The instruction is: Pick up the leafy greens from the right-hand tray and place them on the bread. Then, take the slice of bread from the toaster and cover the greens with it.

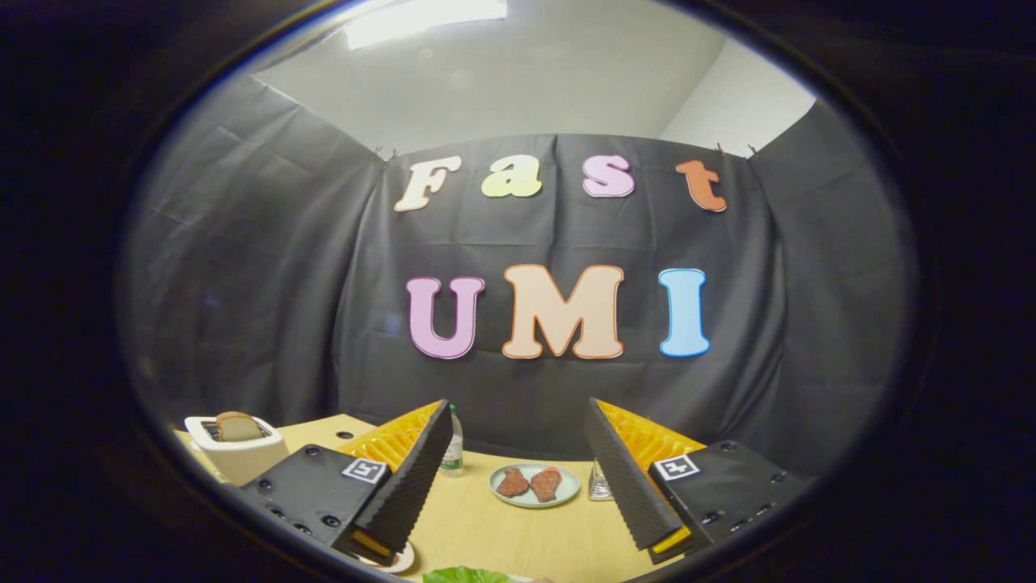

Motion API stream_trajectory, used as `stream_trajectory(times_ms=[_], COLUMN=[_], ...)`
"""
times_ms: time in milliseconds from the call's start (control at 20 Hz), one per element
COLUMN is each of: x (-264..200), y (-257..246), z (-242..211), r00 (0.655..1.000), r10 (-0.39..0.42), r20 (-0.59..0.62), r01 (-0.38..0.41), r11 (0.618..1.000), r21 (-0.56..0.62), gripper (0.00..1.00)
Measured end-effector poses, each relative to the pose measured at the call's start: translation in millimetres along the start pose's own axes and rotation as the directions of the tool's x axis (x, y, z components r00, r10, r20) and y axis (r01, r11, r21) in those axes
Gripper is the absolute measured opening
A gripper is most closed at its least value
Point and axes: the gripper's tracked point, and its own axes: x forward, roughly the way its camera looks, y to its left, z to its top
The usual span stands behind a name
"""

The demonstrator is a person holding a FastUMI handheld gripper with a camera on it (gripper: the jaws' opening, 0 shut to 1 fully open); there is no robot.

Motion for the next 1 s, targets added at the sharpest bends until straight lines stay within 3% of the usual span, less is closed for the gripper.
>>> stream_trajectory(times_ms=[600,1000], x=[-3.2,-5.1], y=[-0.5,2.7], z=[-14.3,-44.5], r00=[0.994,0.965], r10=[0.097,0.217], r20=[-0.042,-0.15], r01=[-0.099,-0.232], r11=[0.995,0.968], r21=[-0.028,-0.096], gripper=[1.0,1.0])
